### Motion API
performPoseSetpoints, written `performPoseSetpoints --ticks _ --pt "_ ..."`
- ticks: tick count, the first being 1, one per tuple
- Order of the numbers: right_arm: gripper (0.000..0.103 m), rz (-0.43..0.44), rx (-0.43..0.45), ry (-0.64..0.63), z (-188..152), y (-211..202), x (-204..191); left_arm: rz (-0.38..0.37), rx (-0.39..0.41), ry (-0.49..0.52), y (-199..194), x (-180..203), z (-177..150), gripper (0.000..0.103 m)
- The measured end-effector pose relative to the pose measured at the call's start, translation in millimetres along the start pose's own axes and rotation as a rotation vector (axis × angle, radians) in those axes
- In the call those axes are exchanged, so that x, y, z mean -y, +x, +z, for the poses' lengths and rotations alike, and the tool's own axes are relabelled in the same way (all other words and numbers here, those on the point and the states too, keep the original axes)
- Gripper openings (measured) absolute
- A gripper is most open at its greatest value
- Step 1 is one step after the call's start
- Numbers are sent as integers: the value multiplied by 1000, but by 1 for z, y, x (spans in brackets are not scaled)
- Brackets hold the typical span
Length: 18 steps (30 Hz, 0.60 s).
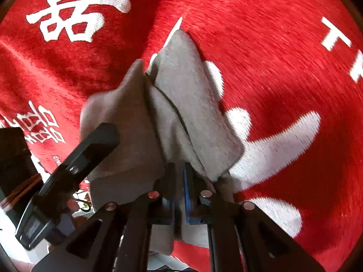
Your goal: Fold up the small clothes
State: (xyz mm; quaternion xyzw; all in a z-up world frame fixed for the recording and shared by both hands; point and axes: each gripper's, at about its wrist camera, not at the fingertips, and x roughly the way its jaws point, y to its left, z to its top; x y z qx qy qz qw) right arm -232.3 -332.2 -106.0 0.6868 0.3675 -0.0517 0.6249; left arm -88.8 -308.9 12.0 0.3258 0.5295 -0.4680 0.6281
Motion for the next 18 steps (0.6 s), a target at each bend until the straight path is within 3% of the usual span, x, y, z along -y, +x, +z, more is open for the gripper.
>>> performPoseSetpoints --ticks 2,6,9,13,18 --pt "34 33 9 13 -1 5 -9 11 33 -3 -9 4 5 69" --pt "39 61 8 29 7 6 -10 59 97 -39 -33 -11 8 69" --pt "43 105 13 70 11 -10 7 64 78 -102 -43 -40 -1 69" --pt "59 222 38 158 11 -22 29 99 64 -252 -49 -90 -30 69" --pt "60 302 24 237 13 -20 42 165 29 -398 -40 -135 -63 69"
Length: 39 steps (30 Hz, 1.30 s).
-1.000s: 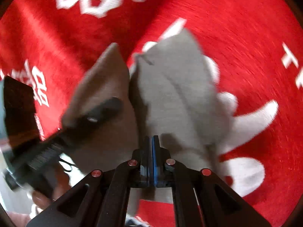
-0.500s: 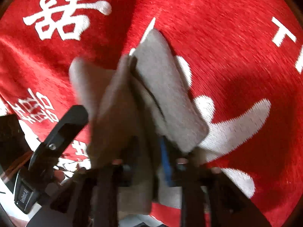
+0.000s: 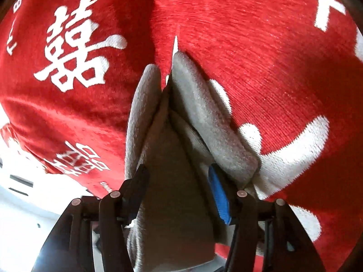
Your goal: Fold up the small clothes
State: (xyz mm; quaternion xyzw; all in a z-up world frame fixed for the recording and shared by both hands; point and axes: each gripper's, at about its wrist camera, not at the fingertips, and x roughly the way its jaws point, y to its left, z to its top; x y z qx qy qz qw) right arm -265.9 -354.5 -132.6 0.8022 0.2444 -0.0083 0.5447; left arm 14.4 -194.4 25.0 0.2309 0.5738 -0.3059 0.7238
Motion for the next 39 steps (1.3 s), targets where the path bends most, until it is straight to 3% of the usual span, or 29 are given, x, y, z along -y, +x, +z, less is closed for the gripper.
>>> performPoseSetpoints --ticks 2,4,7,9,11,13,16,18,21,23,24,28,30,31,32,39 --pt "78 47 5 18 4 -5 4 11 -24 -36 6 -10 -5 69" --pt "80 99 7 35 8 -10 6 2 -51 -82 13 -20 -11 69" --pt "80 27 -37 -12 14 1 -8 -66 -105 -148 21 -28 -17 69" --pt "68 -85 -86 -87 15 16 -27 -105 -144 -187 30 -32 -20 69" --pt "17 -263 -122 -224 12 30 -49 -96 -175 -205 37 -34 -22 69" --pt "17 -404 -127 -390 3 37 -74 -40 -146 -169 34 -29 -23 69" --pt "17 -436 -98 -549 -15 28 -102 4 -80 -93 20 -17 -25 69" --pt "17 -460 -72 -566 -19 17 -100 22 -65 -56 18 -12 -28 69" --pt "17 -529 -46 -494 -12 10 -72 34 -103 -33 30 -6 -34 69" --pt "21 -559 -38 -437 -4 9 -50 41 -109 -45 37 -5 -39 83" --pt "22 -540 -30 -417 -2 5 -44 61 -106 -55 38 -5 -40 102" --pt "30 -582 -33 -465 -11 -3 -51 74 -108 -74 37 -8 -45 103" --pt "43 -617 -39 -487 -17 -6 -58 82 -110 -72 37 -8 -47 103" --pt "54 -633 -34 -493 -21 -10 -61 84 -114 -74 38 -9 -46 103" --pt "58 -655 -23 -504 -25 -15 -65 84 -115 -77 37 -9 -47 103" --pt "57 -675 -19 -528 -61 -36 -78 101 -113 -61 28 -6 -59 103"
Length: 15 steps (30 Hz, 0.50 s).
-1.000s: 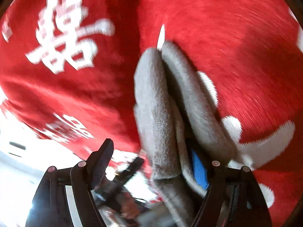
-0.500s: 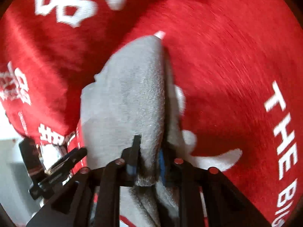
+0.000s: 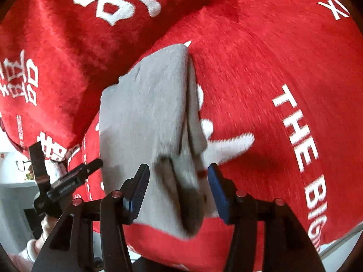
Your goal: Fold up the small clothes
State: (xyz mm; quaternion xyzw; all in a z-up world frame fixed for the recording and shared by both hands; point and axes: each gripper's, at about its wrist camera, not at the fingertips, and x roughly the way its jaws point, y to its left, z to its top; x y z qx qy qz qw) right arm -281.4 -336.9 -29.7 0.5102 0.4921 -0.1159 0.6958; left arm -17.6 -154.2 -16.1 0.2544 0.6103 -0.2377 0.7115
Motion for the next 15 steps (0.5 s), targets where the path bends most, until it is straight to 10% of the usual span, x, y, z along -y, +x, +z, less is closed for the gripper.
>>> performPoseSetpoints --ticks 3,5,15 --pt "39 -43 -27 -56 -15 5 -8 0 -24 -6 4 -2 -11 103" --pt "8 -129 -66 -103 -22 20 -12 -2 -48 -23 8 -3 -19 103" --pt "21 -145 -91 15 -30 38 14 -8 -62 -39 4 -2 -39 103"
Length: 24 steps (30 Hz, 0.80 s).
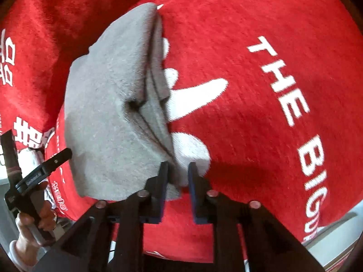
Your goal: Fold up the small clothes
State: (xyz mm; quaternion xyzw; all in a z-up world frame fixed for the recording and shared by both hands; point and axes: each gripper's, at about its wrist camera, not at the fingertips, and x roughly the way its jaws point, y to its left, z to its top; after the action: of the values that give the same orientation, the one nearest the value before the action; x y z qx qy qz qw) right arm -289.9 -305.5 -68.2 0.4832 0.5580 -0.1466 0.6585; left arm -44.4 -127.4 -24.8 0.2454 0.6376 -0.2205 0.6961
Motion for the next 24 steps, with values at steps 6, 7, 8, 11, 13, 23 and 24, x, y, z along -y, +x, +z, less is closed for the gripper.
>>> performPoseSetpoints --ticks 6,7,8,11,13,23,24 --pt "25 -67 29 47 -11 -17 -3 -17 -2 5 -3 -3 -7 103" --pt "26 -82 40 57 -14 -21 -4 -24 -4 9 -2 -4 -8 103" --pt "32 -93 51 70 -17 -25 -5 -26 -8 13 -2 -4 -10 103" --pt "50 -118 76 75 -28 -37 -10 -32 -15 16 -8 -9 -17 103" --pt "50 -142 98 52 -34 -44 -22 -30 -18 21 -9 -13 -21 103" --pt "69 -80 113 -39 -57 -41 -73 -32 -37 43 -15 -34 -40 103" --pt "70 -70 107 -52 -59 -38 -79 -32 -36 49 -16 -36 -42 103"
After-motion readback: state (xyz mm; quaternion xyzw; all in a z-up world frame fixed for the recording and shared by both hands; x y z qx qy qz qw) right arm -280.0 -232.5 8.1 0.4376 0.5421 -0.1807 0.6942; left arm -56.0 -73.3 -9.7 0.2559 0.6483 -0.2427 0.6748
